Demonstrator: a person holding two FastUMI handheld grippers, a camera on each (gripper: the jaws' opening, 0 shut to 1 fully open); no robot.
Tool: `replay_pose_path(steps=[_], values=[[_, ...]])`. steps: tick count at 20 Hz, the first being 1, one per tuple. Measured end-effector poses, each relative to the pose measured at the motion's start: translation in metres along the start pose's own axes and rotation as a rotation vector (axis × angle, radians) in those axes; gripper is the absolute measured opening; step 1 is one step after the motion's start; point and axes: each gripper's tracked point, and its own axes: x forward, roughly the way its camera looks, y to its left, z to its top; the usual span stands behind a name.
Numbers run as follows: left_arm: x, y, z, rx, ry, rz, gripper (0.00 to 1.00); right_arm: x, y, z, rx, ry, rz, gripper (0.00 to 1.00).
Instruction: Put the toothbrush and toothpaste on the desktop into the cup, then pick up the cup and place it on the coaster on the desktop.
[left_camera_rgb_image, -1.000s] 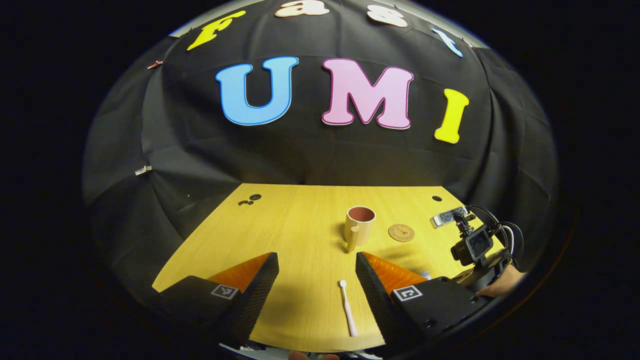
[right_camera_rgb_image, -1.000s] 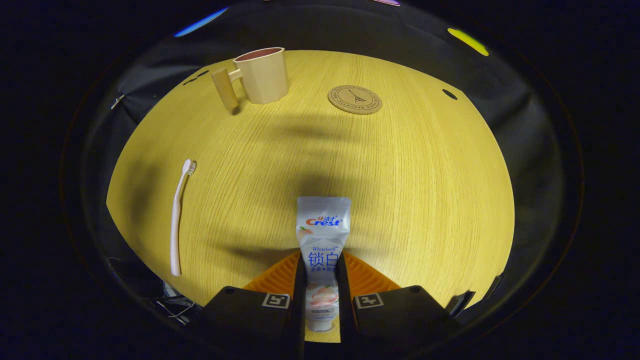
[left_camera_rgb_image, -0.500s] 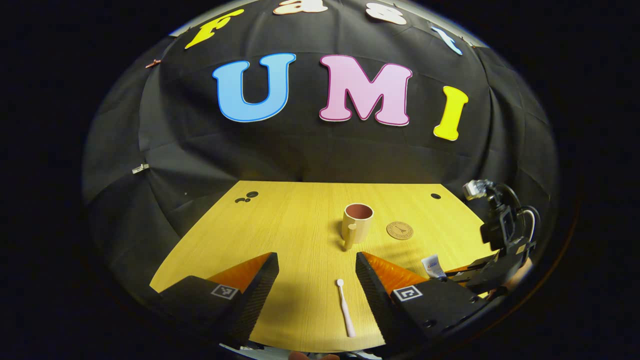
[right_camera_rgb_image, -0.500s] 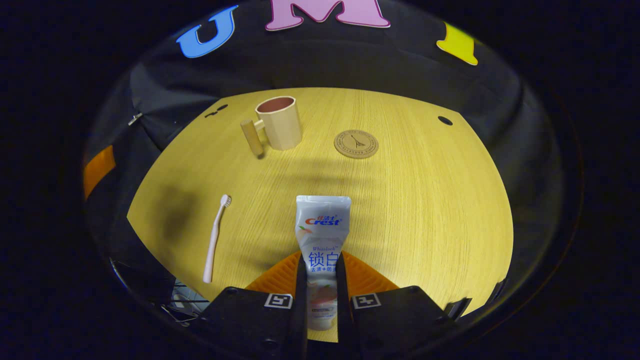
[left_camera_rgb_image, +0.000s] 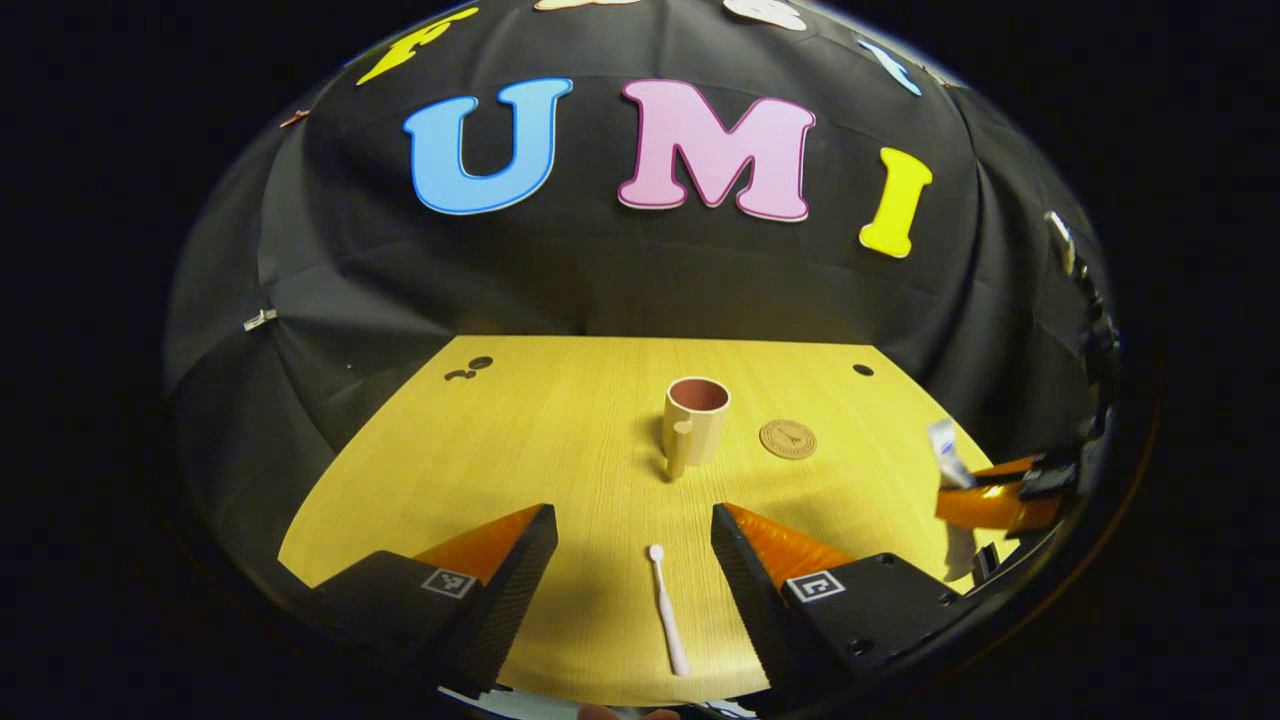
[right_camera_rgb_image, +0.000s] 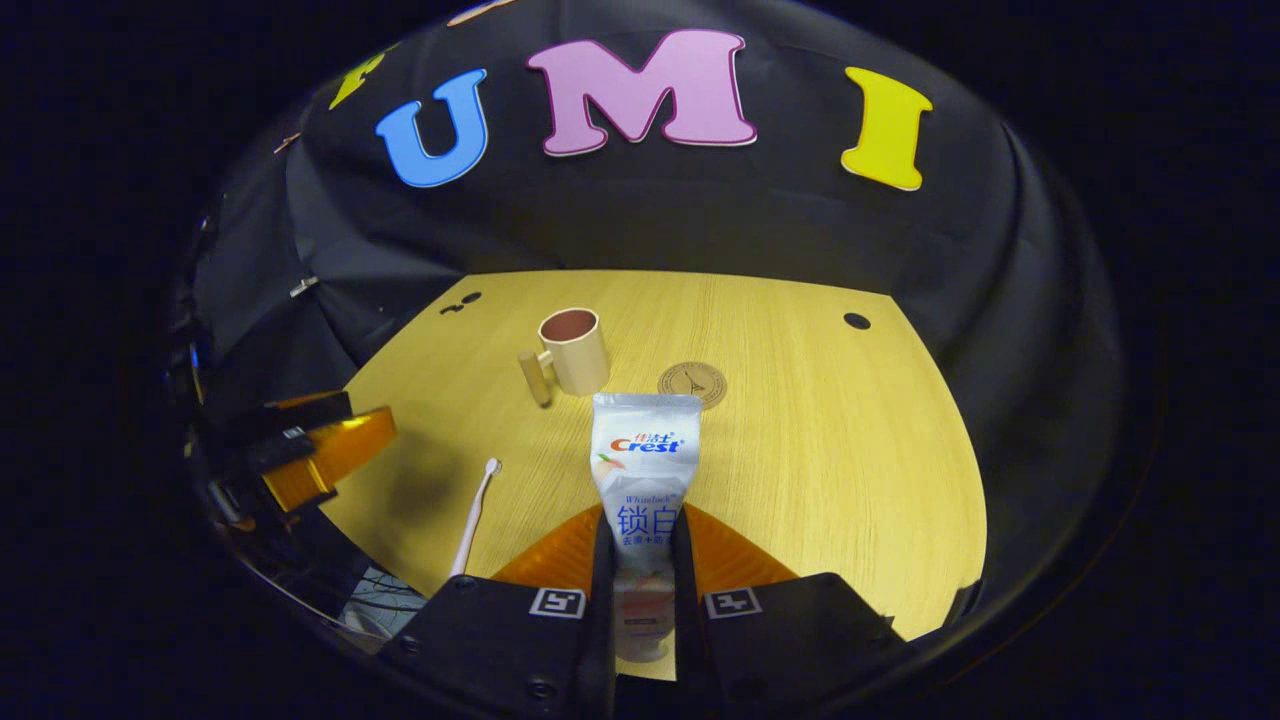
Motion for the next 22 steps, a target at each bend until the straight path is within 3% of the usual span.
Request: replay_pose_path(steps=[1,14,21,22], values=[[0.008,-0.003,-0.007,0.004,0.021,0.002,0.96,-0.004,-0.004,0.003,0.006,-0.006,-0.007,0.28],[0.075,-0.009,-0.098,-0.013,0.308,0.017,0.95,-0.044,-0.045,0.029,0.086,-0.080,-0.078,0.28],[0.085,-0.015,-0.126,-0.022,0.421,0.016,0.94,-0.049,-0.050,0.030,0.104,-0.093,-0.087,0.24],[0.086,-0.017,-0.128,-0.028,0.433,0.016,0.94,-0.049,-0.050,0.031,0.104,-0.092,-0.087,0.28]])
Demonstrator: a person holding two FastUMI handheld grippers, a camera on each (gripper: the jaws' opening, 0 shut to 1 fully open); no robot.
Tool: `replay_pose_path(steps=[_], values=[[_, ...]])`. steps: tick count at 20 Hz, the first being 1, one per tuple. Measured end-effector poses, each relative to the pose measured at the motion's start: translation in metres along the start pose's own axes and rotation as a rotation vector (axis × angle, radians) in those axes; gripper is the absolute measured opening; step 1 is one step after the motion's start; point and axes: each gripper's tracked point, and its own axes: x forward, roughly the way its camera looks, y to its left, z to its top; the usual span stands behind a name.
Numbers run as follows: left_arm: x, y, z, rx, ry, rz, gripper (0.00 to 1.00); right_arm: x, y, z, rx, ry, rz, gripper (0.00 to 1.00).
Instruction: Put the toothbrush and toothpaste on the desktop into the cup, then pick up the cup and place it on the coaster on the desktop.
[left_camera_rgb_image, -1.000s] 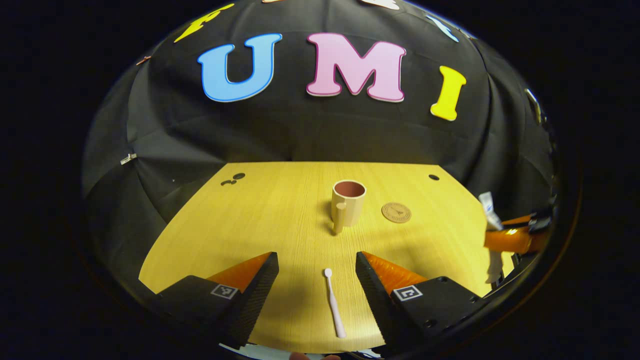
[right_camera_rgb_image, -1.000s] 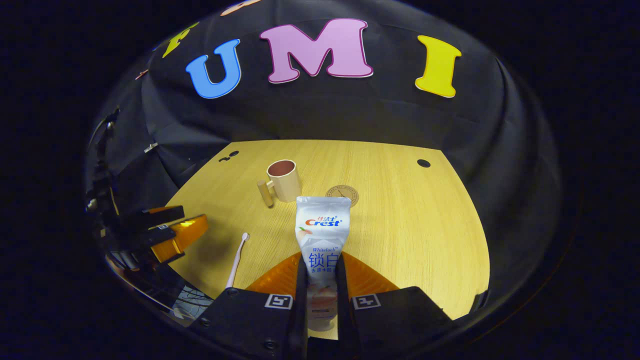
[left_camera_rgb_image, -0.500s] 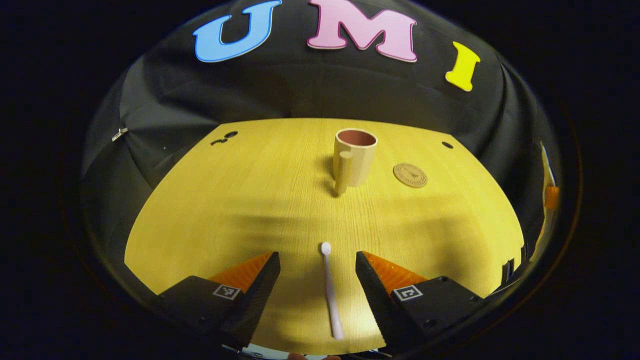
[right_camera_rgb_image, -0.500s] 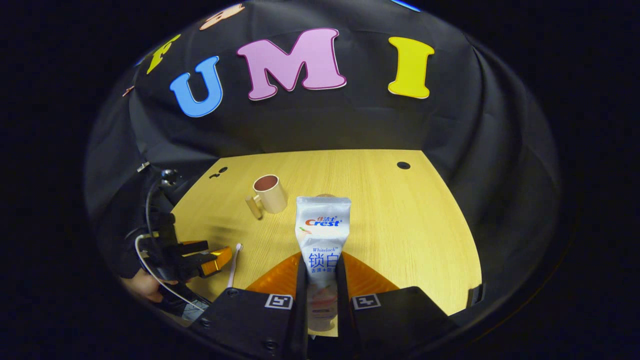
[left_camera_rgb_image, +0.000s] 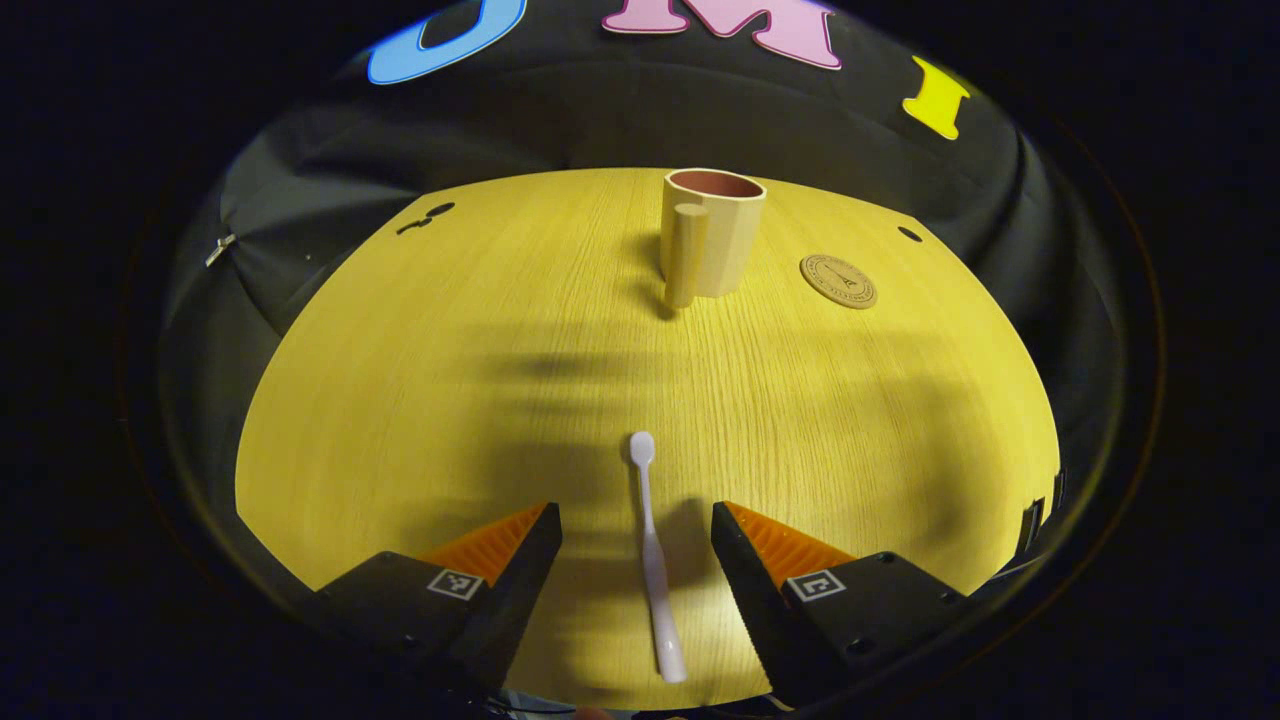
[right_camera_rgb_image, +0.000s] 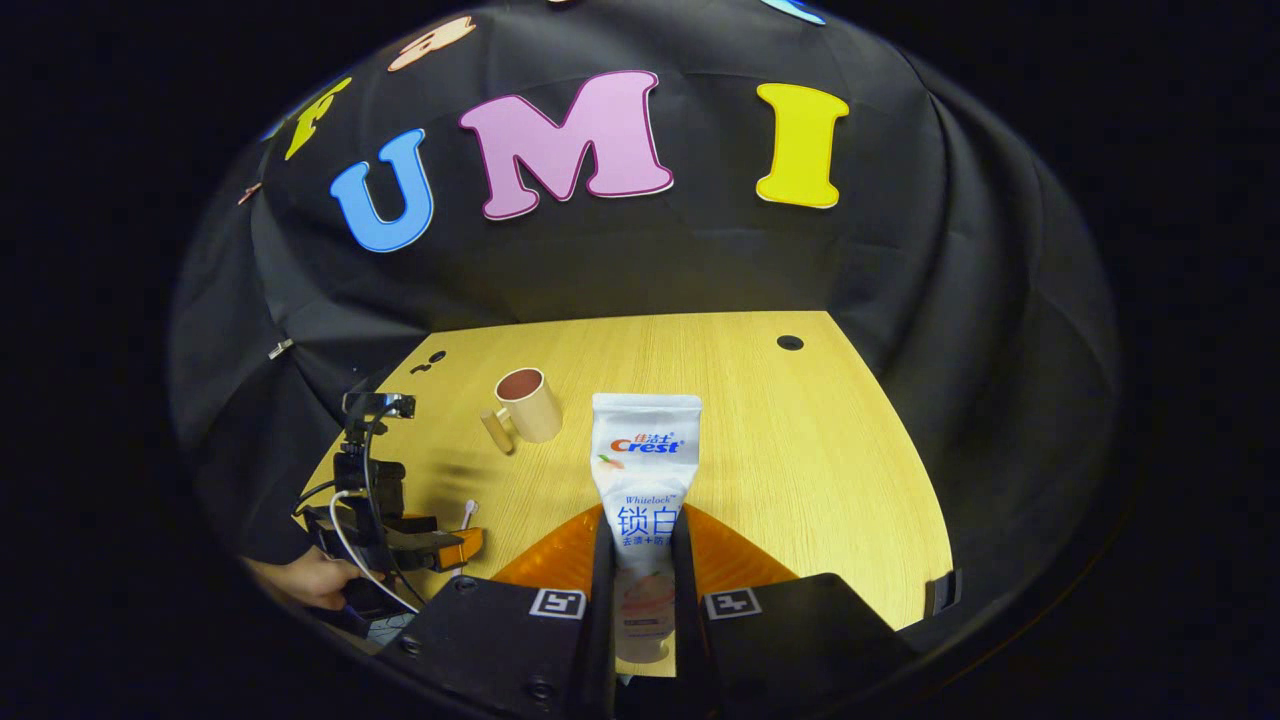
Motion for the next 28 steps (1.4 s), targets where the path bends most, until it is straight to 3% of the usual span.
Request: replay_pose_path(steps=[6,10,11,15,16,17,19,20,23,28], values=[[0.010,-0.003,-0.006,0.006,0.029,0.014,0.88,-0.001,-0.004,-0.002,0.018,0.003,-0.003,0.28],[0.012,-0.003,-0.006,0.004,0.030,0.021,0.73,0.000,-0.007,-0.002,0.030,0.003,-0.001,0.28],[0.013,-0.003,-0.004,0.007,0.029,0.026,0.58,0.000,-0.007,-0.002,0.033,0.003,0.000,0.28],[0.014,-0.007,-0.004,0.009,0.035,0.032,0.35,0.001,-0.012,-0.005,0.047,0.010,-0.003,0.28],[0.014,-0.007,-0.005,0.001,0.040,0.031,0.36,0.001,-0.013,-0.005,0.051,0.012,-0.003,0.28],[0.014,-0.007,-0.004,-0.005,0.050,0.026,0.31,0.000,-0.014,-0.004,0.053,0.011,-0.004,0.32],[0.015,-0.005,-0.004,0.006,0.068,0.022,0.34,0.000,-0.015,-0.004,0.052,0.009,-0.004,0.28],[0.015,-0.005,-0.001,0.015,0.064,0.024,0.19,0.000,-0.015,-0.004,0.053,0.007,-0.003,0.28],[0.017,-0.005,0.003,0.042,0.039,0.025,0.07,0.000,-0.015,-0.003,0.055,0.001,0.003,0.28],[-0.003,-0.013,0.020,-0.002,-0.050,-0.076,0.06,0.003,-0.011,0.002,0.060,-0.014,0.020,0.28]])
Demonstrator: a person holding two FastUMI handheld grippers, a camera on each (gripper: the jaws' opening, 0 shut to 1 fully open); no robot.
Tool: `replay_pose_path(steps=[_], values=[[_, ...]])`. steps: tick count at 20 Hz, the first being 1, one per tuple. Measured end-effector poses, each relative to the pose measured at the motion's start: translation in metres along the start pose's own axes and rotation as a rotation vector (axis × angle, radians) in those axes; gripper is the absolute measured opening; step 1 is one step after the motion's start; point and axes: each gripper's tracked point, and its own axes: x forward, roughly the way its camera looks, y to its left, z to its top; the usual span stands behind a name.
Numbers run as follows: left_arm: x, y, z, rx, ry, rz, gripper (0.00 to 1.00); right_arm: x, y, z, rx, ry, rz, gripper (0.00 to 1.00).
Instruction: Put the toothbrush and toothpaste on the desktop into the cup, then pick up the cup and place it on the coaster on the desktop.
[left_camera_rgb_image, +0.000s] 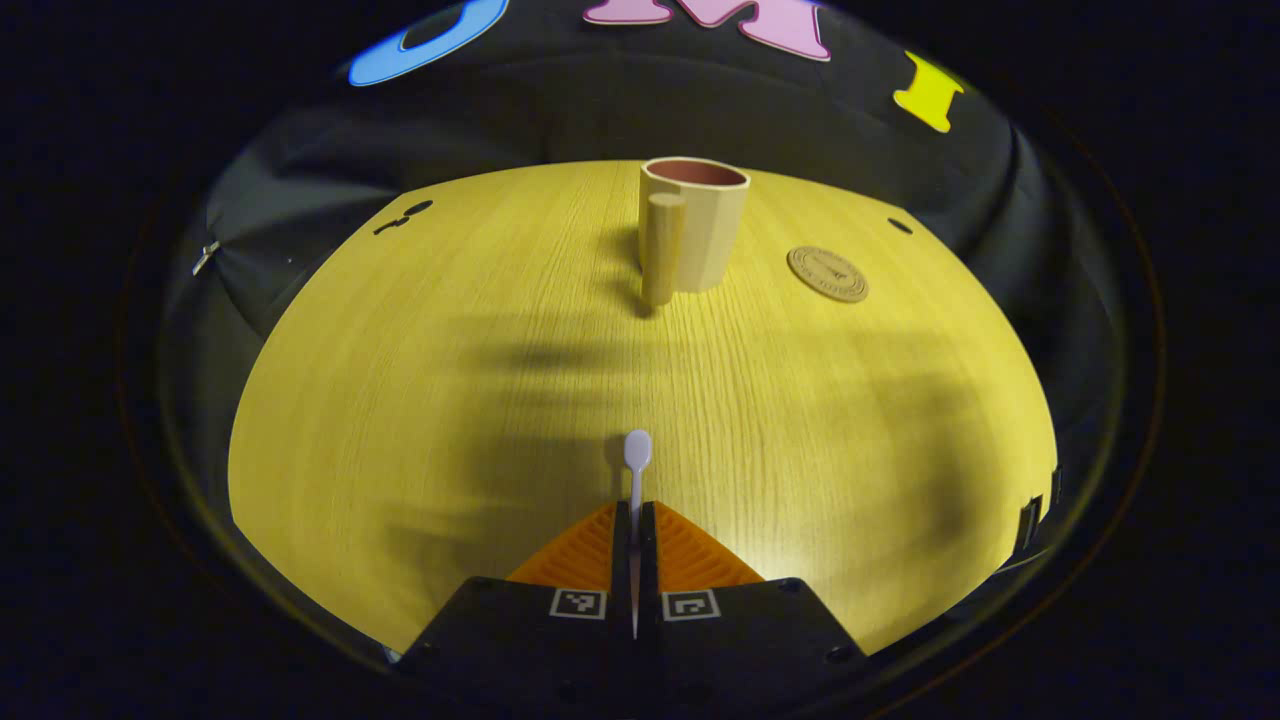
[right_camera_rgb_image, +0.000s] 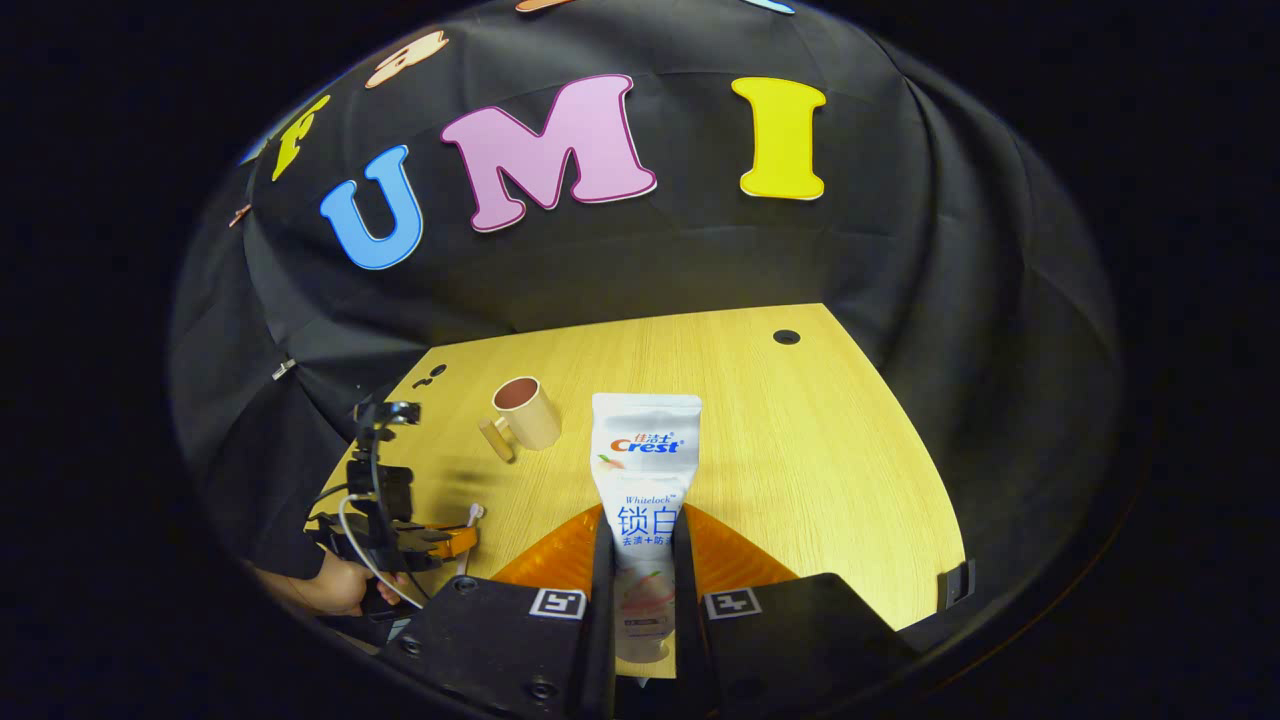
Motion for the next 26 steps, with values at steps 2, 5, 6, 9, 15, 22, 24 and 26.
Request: replay_pose_path(steps=[2,5,6,9,15,22,24,26], values=[[-0.019,-0.003,0.017,-0.036,-0.063,-0.042,0.06,0.003,0.004,0.002,-0.003,-0.006,0.012,0.28],[-0.051,-0.005,0.043,-0.091,-0.151,-0.091,0.06,0.007,0.012,0.008,0.003,-0.026,0.041,0.28],[-0.062,-0.005,0.053,-0.100,-0.181,-0.097,0.06,0.010,0.015,0.012,0.006,-0.039,0.053,0.28],[-0.091,-0.006,0.082,-0.116,-0.278,-0.116,0.06,0.017,0.026,0.027,-0.001,-0.081,0.093,0.28],[-0.136,-0.021,0.129,-0.102,-0.394,-0.150,0.06,0.057,0.054,0.067,-0.007,-0.141,0.184,0.28],[-0.162,-0.030,0.157,-0.073,-0.458,-0.144,0.06,0.126,0.105,0.125,-0.004,-0.215,0.334,0.28],[-0.166,-0.029,0.159,-0.077,-0.466,-0.132,0.06,0.148,0.119,0.135,-0.015,-0.233,0.358,0.28],[-0.167,-0.028,0.156,-0.071,-0.462,-0.110,0.06,0.169,0.132,0.140,-0.016,-0.232,0.388,0.28]])
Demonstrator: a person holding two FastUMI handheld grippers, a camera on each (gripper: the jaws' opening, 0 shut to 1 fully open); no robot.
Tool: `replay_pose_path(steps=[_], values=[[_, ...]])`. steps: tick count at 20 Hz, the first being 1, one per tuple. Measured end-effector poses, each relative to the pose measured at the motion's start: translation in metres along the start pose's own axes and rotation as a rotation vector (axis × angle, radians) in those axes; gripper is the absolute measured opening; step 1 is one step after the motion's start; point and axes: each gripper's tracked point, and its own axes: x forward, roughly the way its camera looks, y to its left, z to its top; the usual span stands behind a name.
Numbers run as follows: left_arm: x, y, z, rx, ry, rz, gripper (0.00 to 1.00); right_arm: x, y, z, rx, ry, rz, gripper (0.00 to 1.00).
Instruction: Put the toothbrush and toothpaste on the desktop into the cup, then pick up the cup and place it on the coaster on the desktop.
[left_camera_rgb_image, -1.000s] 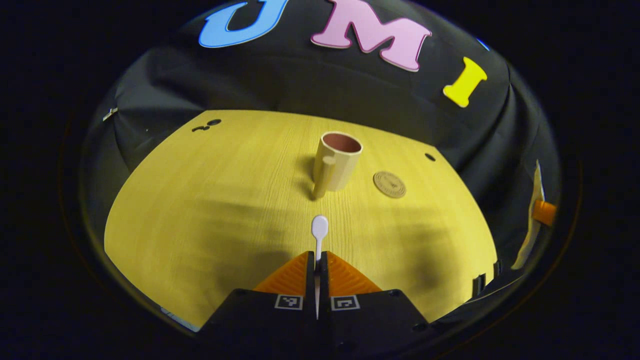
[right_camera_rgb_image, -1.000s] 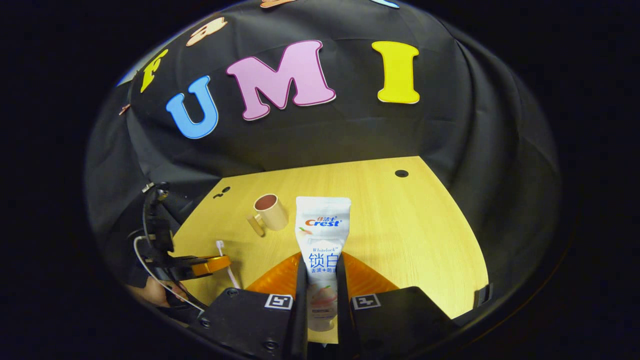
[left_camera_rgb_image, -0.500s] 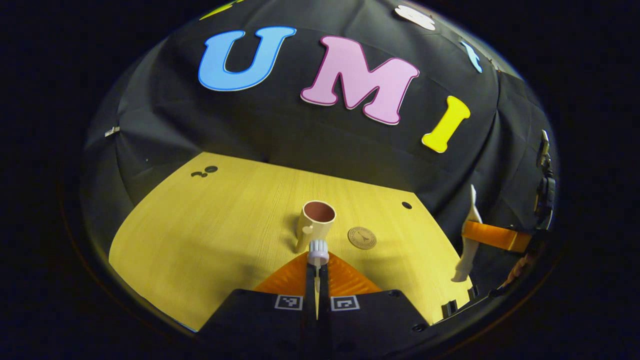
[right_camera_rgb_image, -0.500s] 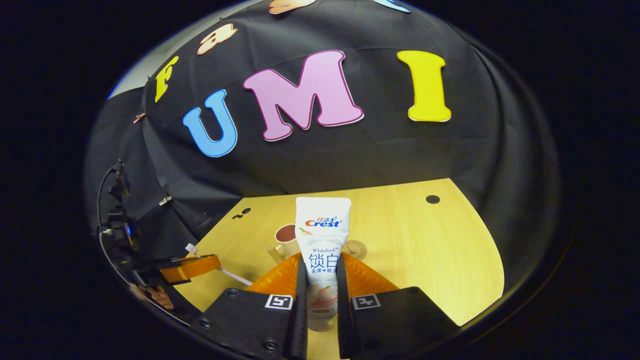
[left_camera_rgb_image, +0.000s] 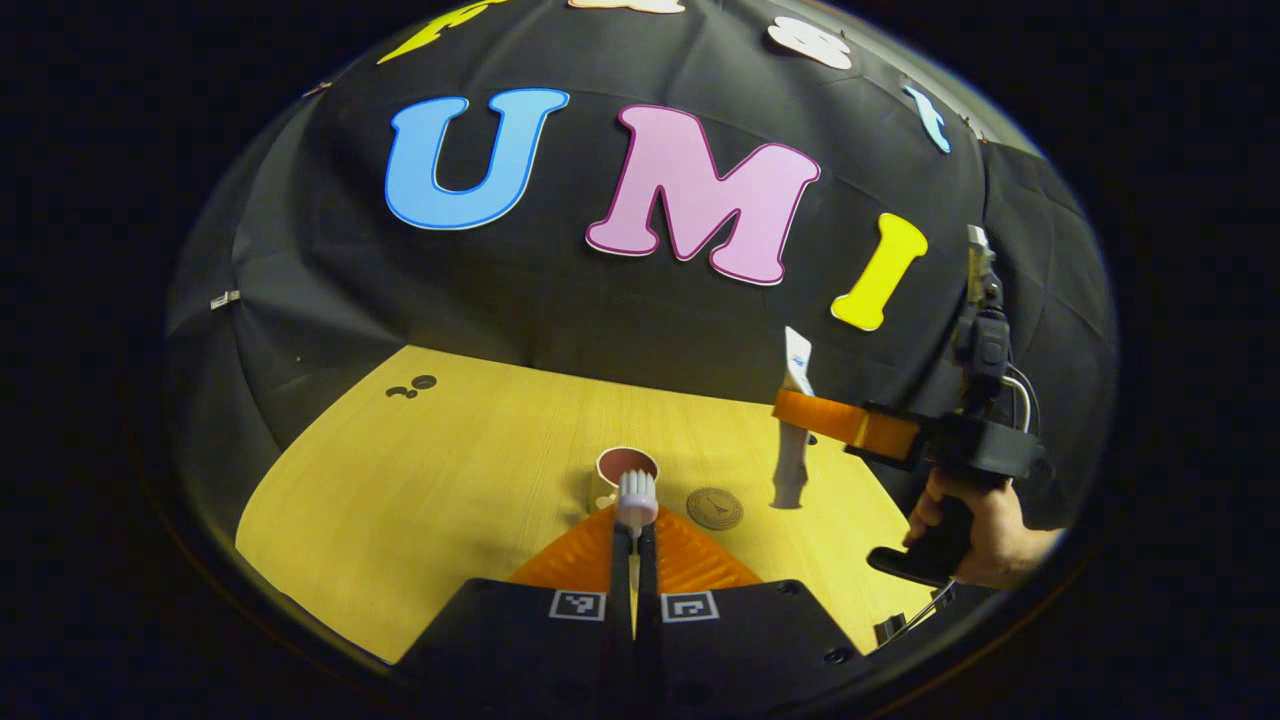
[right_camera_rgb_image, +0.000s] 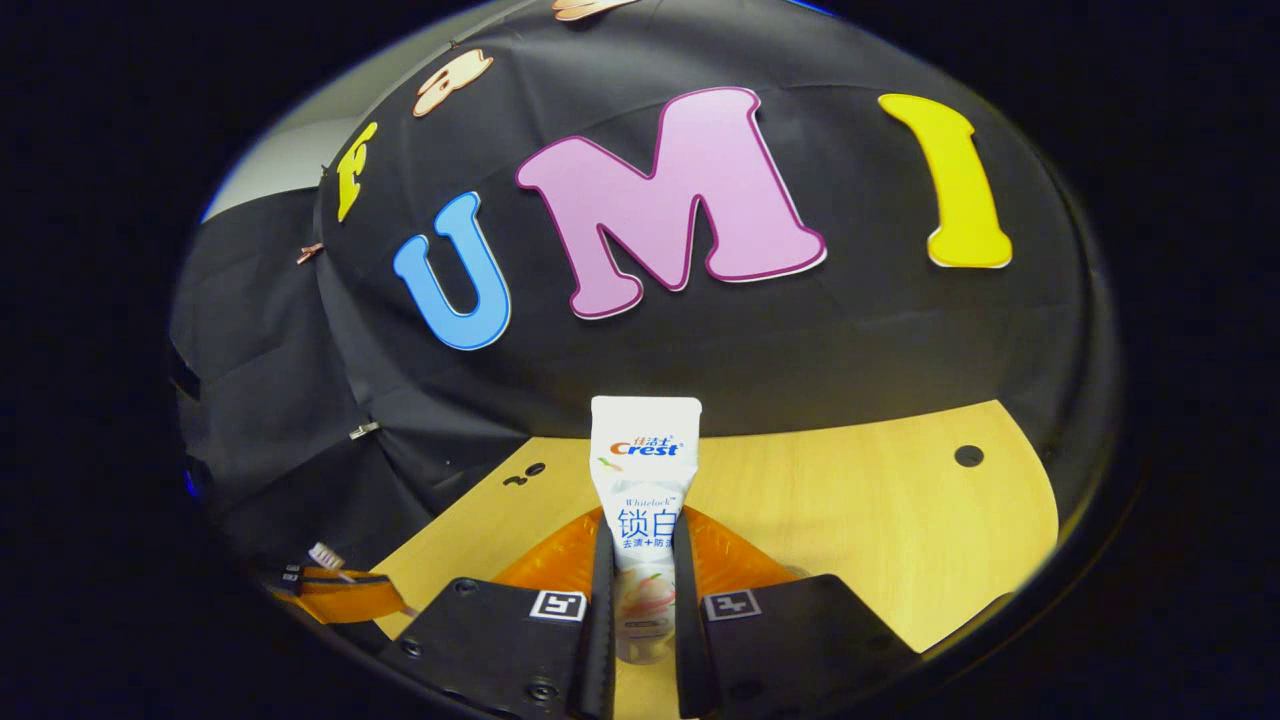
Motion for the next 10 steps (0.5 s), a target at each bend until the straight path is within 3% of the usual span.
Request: replay_pose_path(steps=[4,10], values=[[-0.003,0.003,0.000,-0.013,-0.016,0.041,0.06,0.049,0.011,-0.004,0.032,-0.008,0.079,0.24],[-0.009,0.017,-0.003,-0.074,-0.035,0.113,0.06,0.113,0.033,-0.027,-0.022,-0.005,0.155,0.28]])
